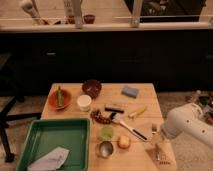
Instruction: Place fork in tray
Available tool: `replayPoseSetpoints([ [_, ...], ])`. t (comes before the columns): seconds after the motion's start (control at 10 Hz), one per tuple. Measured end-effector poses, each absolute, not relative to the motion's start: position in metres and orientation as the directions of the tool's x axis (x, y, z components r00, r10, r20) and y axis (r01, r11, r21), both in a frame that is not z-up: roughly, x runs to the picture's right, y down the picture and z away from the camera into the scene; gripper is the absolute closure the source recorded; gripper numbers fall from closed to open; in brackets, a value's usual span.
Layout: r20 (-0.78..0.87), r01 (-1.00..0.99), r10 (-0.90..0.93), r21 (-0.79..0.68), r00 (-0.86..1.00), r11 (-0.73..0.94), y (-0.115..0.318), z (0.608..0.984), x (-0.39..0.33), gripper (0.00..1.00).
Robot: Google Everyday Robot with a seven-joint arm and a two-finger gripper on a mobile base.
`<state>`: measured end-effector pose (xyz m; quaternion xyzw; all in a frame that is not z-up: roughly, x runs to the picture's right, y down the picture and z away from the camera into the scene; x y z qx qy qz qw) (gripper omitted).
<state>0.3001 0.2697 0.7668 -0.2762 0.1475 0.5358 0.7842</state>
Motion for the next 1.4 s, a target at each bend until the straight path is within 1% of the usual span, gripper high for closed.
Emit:
replayPoseSetpoints([
  [1.0, -0.555, -0.922, 0.739, -0.290, 0.382, 0.258, 0.287, 0.787, 0.294, 0.20],
  [1.4, -0.464, -0.909, 0.790, -0.308, 0.400, 0.280, 0.294, 0.776, 0.294, 0.20],
])
